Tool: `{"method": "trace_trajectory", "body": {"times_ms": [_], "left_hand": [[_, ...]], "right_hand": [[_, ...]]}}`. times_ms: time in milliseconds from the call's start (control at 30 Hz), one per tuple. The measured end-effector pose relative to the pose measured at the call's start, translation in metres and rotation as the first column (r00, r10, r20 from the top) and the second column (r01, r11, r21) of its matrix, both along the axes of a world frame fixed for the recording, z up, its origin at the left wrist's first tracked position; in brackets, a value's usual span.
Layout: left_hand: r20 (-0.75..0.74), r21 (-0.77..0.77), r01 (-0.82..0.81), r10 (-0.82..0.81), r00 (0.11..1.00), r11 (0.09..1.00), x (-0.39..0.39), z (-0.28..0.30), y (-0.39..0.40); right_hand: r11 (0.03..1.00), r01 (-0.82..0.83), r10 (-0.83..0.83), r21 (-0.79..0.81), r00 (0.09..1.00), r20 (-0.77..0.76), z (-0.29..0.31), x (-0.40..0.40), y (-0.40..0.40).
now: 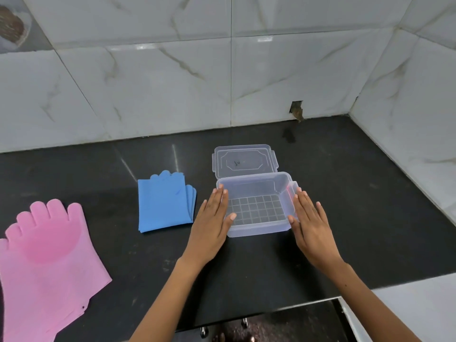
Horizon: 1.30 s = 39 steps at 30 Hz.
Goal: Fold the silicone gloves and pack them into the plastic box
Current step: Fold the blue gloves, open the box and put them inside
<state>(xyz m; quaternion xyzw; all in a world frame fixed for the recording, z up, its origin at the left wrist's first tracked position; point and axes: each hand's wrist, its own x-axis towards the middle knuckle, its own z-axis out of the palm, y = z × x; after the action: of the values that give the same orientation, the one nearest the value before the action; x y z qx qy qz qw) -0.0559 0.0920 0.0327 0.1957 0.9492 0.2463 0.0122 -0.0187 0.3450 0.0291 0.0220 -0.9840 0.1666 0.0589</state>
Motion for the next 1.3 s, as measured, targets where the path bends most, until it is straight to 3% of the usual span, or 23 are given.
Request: {"method": "trace_trajectory", "body": {"times_ms": [333,600,833,1000,1067,1200,1300], "left_hand": [[-0.022,-0.045,0.022,-0.023,1.000,0.999,-0.016,0.002,0.020],[-0.021,0.018,0.054,-0.054,0.998,0.998,-0.017,0.004,0.017],[-0.056,0.004,-0.111,0.111,0.992,0.994,-0.030,0.010,-0.027],[-0.075,-0.186,-0.190,0.178,0.981,0.964,-0.067,0.017,-0.098],[-0.061,-0.291,-0.176,0.165,0.984,0.940,-0.093,0.020,-0.127],[0.082,-0.449,-0.057,0.105,0.991,0.892,-0.141,0.014,-0.171],[0.222,-0.422,0.055,0.045,0.974,0.905,-0.159,0.001,-0.186]], "right_hand": [[0.999,0.026,-0.026,0.029,1.000,-0.003,-0.004,-0.012,0.023],[1.000,0.006,-0.006,0.012,1.000,-0.020,0.007,-0.010,0.019],[0.978,-0.203,0.192,-0.042,0.963,-0.189,0.041,-0.020,-0.049],[0.929,-0.367,0.360,0.041,0.874,-0.327,0.041,-0.035,-0.141],[0.899,-0.428,0.435,0.093,0.848,-0.304,0.031,-0.041,-0.173],[0.865,-0.472,0.492,0.168,0.864,-0.108,0.007,-0.054,-0.220],[0.828,-0.531,0.541,0.181,0.841,-0.005,-0.012,-0.063,-0.239]]}}
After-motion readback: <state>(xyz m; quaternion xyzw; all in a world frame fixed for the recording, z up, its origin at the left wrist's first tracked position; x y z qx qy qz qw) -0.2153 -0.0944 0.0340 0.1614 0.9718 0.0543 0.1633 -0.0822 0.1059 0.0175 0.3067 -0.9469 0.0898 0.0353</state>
